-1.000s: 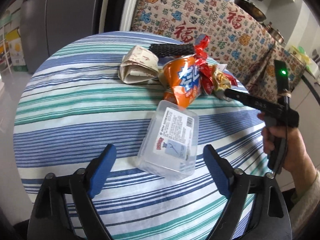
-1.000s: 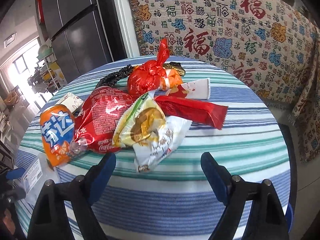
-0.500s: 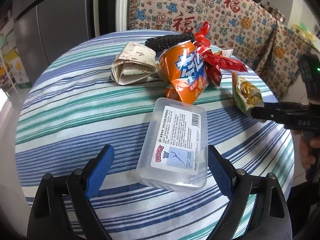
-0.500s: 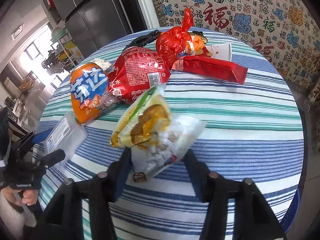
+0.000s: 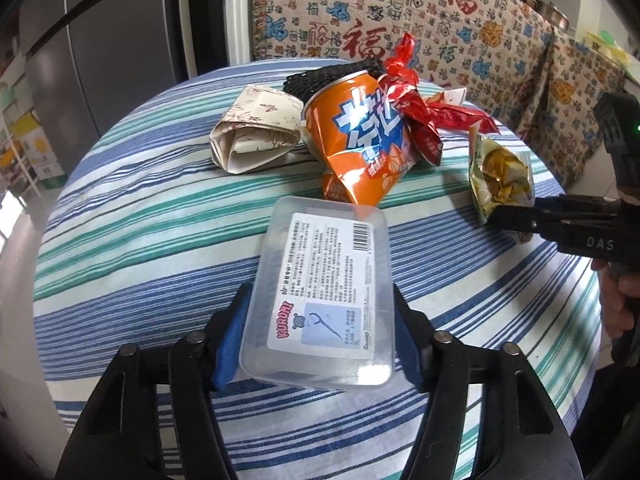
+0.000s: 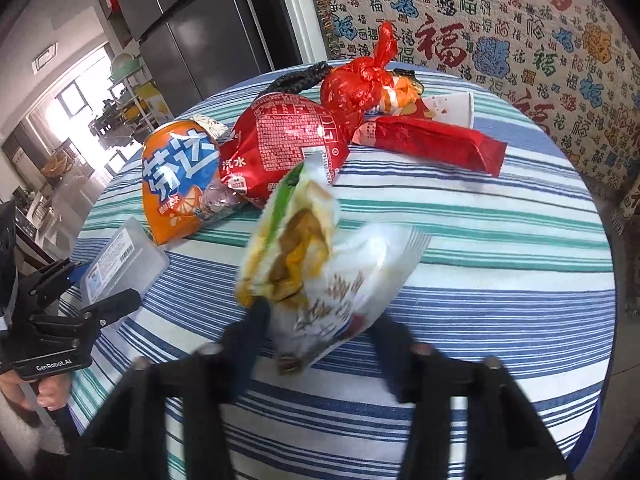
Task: Collect trash
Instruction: 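Carry the box and snack bag to the blue wastebasket and release both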
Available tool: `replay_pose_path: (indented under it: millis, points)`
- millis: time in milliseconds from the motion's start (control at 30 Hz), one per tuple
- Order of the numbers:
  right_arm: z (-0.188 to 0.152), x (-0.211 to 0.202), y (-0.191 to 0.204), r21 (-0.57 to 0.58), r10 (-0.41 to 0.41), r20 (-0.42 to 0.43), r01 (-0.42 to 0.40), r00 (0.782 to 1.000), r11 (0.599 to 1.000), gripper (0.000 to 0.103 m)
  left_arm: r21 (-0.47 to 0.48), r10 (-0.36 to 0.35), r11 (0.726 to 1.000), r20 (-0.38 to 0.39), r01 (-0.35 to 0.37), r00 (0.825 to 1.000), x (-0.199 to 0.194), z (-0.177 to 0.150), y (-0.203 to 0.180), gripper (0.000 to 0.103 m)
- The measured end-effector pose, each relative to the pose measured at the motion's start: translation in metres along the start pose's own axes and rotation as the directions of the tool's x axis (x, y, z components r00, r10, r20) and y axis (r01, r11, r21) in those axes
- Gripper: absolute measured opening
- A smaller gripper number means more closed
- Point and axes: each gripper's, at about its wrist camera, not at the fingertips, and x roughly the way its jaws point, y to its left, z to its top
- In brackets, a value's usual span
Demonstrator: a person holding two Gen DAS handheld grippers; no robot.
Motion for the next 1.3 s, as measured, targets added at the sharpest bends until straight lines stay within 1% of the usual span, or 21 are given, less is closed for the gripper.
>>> replay_pose_path:
  millis: [67, 167, 300, 467, 600, 833, 967, 1133, 1300]
  points:
    - [0.000, -0.002, 0.003, 0.002, -0.022, 0.010, 0.022, 1.000, 1.000, 0.034, -0.007, -0.007, 1.000, 0.009, 0.007, 1.000, -0.003, 0.000, 0.001, 0.065]
    - [-0.001, -0.011, 0.010, -0.002, -0.024, 0.030, 0.024, 0.999, 1.000, 0.029, -0.012, -0.017, 1.000, 0.026, 0.018, 1.000, -0.009, 0.000, 0.003, 0.064]
    - [-0.004, -0.024, 0.012, -0.005, -0.034, 0.034, 0.034, 0.999, 0.999, 0.028, -0.015, -0.042, 0.999, 0.045, 0.043, 0.998, -0.019, -0.001, 0.001, 0.064]
    - [-0.010, -0.043, 0.006, 0.000, -0.056, 0.041, 0.056, 0.998, 0.998, 0.028, -0.008, -0.085, 0.996, 0.057, 0.086, 0.995, -0.029, -0.003, -0.013, 0.064]
    - [-0.016, -0.062, 0.001, 0.005, -0.092, 0.061, 0.092, 0.994, 0.996, 0.028, 0.005, -0.112, 0.994, 0.067, 0.112, 0.991, -0.032, 0.002, -0.032, 0.064]
    - [-0.031, -0.096, -0.018, 0.052, -0.141, 0.098, 0.137, 0.985, 0.989, 0.028, 0.060, -0.115, 0.992, 0.084, 0.110, 0.990, -0.042, 0.014, -0.072, 0.064]
    - [-0.038, -0.115, -0.030, 0.075, -0.162, 0.124, 0.153, 0.979, 0.985, 0.028, 0.070, -0.127, 0.990, 0.084, 0.121, 0.988, -0.043, 0.024, -0.091, 0.064]
    - [-0.054, -0.138, -0.056, 0.121, -0.201, 0.139, 0.184, 0.970, 0.975, 0.028, 0.098, -0.146, 0.986, 0.084, 0.137, 0.986, -0.041, 0.033, -0.119, 0.064]
    - [-0.075, -0.156, -0.091, 0.185, -0.251, 0.137, 0.224, 0.958, 0.957, 0.028, 0.145, -0.172, 0.976, 0.079, 0.160, 0.982, -0.038, 0.039, -0.153, 0.064]
